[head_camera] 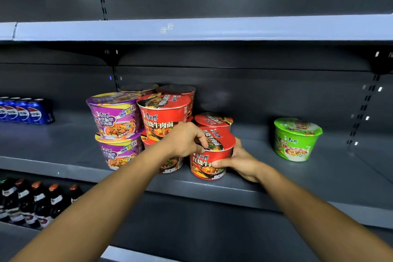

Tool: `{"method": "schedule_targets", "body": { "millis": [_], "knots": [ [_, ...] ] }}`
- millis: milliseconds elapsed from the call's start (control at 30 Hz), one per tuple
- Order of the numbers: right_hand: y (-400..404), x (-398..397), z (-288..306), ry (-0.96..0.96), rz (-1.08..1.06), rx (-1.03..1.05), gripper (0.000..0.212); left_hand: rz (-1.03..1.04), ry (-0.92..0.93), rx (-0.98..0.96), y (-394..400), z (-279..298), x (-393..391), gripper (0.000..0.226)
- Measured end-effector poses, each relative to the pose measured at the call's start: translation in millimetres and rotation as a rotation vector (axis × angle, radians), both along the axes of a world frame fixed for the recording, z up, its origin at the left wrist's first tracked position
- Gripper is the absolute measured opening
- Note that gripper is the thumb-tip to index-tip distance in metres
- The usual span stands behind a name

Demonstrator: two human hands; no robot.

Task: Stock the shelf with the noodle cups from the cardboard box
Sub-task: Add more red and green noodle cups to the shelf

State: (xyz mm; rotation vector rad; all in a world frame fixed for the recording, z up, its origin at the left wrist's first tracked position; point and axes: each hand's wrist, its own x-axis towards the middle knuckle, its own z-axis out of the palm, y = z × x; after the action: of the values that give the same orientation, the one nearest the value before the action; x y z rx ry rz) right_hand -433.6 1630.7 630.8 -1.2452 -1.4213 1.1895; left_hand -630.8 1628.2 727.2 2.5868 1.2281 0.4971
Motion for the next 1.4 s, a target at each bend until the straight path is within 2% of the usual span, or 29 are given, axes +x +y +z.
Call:
{"method": "schedule_targets", "body": {
  "millis": [133, 300, 500, 667, 833, 1000, 1067, 1133, 1167, 1200, 1267, 1400],
  "knots": [
    [-0.6, 2.3, 0.5, 0.0, 0.009, -0.017, 0.117, 0.007, -0.021, 0.024, -2.7, -6.6, 1.0, 0.017],
    [-3.2, 1.5, -1.9, -0.022, 0.0, -0.016, 0.11, 0.021, -0.041, -0.006, -4.0, -6.4, -0.7, 0.018],
    [-8.8, 13.5, -2.7, -0.019, -0.01, -0.099, 0.119, 0.073, -0.092, 0.028, -7.9, -5.8, -9.8, 0.025],
    [-13.5, 18.1, -3.1, 0.051, -0.024, -0.12, 0.082, 0.098, -0.036, 0.074, -13.7, -7.9, -7.8, 0.022],
    [-20.7, 16.5, 1.1, 0.059, -0.093, -0.12, 0.083, 0.113, -0.045, 0.022, -20.0, -8.3, -3.8, 0.021],
    [-37.6, 8.2, 9.7, -0.079, -0.207, -0.11, 0.075, 0.12, -0.027, 0.011, -26.5, -8.9, -3.7, 0.026],
    [-50.8, 4.3, 15.1, -0.133, -0.256, -0.101, 0.052, 0.113, -0.08, 0.048, -34.2, -13.9, -4.8, 0.028],
    [-67.8, 0.7, 22.1, -0.164, -0.285, -0.072, 0.013, 0.122, -0.155, 0.078, -46.0, -18.8, -5.3, 0.025],
    [-76.4, -1.8, 23.7, -0.179, -0.275, -0.05, 0.008, 0.122, -0.191, 0.046, -53.2, -21.6, -5.5, 0.021],
    [-84.6, -5.2, 24.7, -0.178, -0.24, -0.046, 0.013, 0.108, -0.225, -0.034, -60.4, -24.9, -6.6, 0.018],
    [-100.5, -15.2, 20.2, -0.141, -0.103, -0.106, 0.015, 0.039, -0.264, -0.308, -75.9, -37.0, -11.3, 0.017],
    [-124.3, -37.7, -27.5, -0.174, 0.161, -0.321, 0.015, -0.025, -0.067, -0.672, -101.6, -90.9, -22.3, 0.021]
  ]
}}
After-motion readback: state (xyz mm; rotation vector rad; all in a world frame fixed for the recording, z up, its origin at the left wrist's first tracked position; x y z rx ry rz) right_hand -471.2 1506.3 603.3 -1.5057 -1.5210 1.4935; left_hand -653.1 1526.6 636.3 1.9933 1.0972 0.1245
